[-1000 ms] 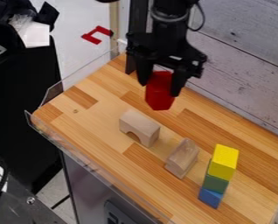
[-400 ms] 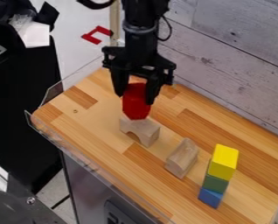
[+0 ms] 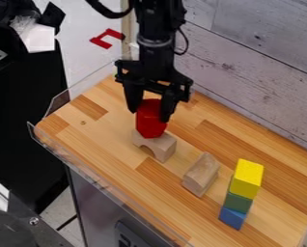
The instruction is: Put the red hexagon on the top of the arch
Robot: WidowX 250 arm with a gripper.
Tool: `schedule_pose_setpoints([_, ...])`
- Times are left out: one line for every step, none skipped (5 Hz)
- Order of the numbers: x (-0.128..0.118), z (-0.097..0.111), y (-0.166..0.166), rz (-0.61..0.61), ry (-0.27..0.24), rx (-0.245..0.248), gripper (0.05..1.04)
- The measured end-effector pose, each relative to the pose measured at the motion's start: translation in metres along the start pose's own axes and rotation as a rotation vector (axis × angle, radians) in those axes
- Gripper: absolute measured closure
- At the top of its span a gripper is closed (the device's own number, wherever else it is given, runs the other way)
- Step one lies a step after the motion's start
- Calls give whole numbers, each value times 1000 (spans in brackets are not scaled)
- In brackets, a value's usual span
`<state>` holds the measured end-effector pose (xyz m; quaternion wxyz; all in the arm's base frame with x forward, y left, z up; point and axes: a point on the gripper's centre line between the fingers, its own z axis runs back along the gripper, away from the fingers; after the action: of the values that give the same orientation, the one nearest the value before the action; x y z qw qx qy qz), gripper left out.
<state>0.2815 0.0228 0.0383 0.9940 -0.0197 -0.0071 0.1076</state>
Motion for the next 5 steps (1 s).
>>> schedule_pose_setpoints([2, -5, -5, -13, -2, -15, 372])
schedule_pose_setpoints([4, -4, -11, -26, -11, -28, 372])
schedule_pose_setpoints([6, -8, -12, -28, -6, -27, 319])
schedule_pose_setpoints([3, -12, -12, -15, 38, -23, 89])
schedule_pose_setpoints([1, -12, -12, 4, 51, -27, 85])
